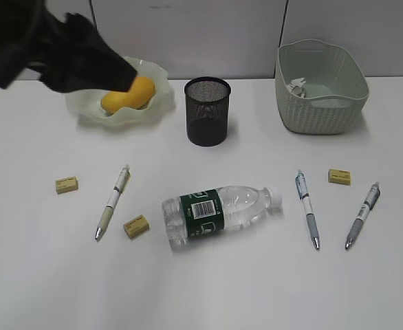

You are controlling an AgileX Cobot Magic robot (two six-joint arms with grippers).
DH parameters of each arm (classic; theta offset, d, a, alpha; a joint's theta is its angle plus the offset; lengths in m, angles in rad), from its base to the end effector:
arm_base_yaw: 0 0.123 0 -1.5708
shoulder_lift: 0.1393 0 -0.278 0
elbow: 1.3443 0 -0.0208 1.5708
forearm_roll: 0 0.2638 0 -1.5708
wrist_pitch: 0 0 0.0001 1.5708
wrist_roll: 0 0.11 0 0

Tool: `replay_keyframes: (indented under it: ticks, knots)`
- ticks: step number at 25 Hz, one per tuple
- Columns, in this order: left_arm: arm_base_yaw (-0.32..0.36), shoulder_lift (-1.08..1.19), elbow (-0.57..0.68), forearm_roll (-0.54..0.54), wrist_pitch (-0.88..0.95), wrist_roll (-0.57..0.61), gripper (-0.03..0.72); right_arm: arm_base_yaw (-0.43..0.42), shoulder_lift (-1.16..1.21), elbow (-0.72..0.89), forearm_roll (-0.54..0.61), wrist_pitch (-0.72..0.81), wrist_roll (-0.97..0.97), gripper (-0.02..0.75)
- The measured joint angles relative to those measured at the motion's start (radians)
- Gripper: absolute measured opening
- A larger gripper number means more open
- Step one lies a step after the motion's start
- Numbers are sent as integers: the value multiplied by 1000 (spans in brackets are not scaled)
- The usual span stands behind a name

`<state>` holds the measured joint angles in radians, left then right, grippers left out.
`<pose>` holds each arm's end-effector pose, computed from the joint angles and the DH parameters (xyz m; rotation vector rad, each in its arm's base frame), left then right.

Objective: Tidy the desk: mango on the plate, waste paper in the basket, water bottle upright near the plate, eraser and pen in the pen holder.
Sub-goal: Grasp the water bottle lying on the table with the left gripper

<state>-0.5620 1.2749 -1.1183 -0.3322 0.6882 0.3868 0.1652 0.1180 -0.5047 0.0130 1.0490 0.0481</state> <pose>0.2429 -0.1799 0.3282 0.8863 2.1504 -0.4619 0.0478 0.0092 0.2727 -0.1254 2.1454 0.1401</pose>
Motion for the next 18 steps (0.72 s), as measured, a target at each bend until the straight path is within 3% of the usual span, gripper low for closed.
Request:
replay_keyframes:
  ticks: [4, 10, 18]
  knots:
    - [-85, 144, -96, 22, 37, 2, 590, 0, 0, 0, 0, 0, 0, 496]
    - [-192, 352, -253, 159, 181, 3, 642, 0, 0, 0, 0, 0, 0, 496]
    - [-258, 586, -464, 234, 311, 3, 671, 0, 0, 0, 0, -2, 0, 496]
